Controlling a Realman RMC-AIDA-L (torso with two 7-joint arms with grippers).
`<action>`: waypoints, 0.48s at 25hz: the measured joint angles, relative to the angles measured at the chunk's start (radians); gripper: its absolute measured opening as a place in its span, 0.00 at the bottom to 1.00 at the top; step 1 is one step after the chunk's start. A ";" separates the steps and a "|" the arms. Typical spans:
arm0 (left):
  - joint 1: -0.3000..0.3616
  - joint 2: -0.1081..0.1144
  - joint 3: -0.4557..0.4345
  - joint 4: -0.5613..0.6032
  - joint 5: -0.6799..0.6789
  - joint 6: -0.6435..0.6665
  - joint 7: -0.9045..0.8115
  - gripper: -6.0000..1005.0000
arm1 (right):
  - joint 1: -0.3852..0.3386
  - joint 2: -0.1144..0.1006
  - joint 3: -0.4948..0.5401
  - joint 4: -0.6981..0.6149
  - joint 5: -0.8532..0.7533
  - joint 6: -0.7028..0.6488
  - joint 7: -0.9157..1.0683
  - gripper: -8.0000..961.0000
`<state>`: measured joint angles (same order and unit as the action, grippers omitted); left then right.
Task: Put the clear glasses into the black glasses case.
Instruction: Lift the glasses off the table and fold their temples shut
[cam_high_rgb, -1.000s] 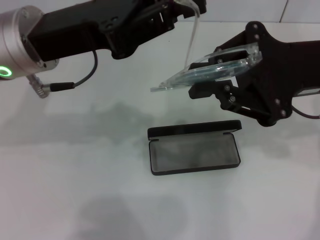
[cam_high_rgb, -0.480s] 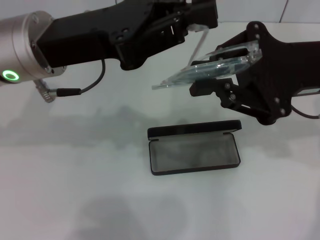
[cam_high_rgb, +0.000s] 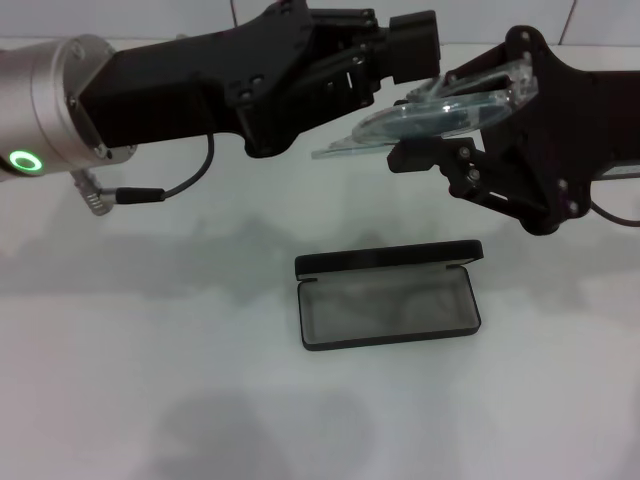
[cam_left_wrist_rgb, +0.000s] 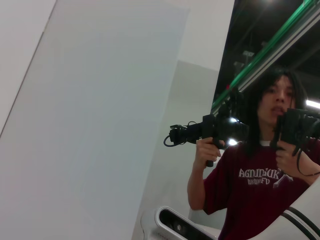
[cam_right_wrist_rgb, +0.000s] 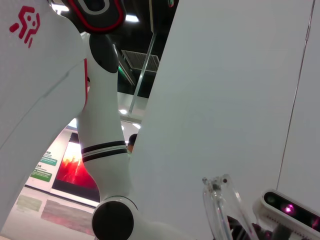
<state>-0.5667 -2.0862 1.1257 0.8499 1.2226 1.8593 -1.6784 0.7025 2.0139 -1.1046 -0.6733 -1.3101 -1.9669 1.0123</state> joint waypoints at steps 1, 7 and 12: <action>0.000 0.000 0.001 0.000 0.000 0.000 0.000 0.11 | 0.000 0.000 0.000 0.000 0.000 0.000 0.000 0.11; -0.001 0.000 0.000 0.000 -0.002 0.000 0.005 0.11 | 0.000 0.000 0.000 0.000 -0.003 0.001 0.000 0.11; -0.001 0.002 -0.011 0.001 -0.005 0.000 0.007 0.11 | -0.003 0.000 0.000 0.000 -0.003 0.002 0.000 0.11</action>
<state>-0.5676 -2.0842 1.1152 0.8508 1.2173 1.8592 -1.6709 0.6992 2.0141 -1.1044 -0.6734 -1.3134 -1.9650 1.0124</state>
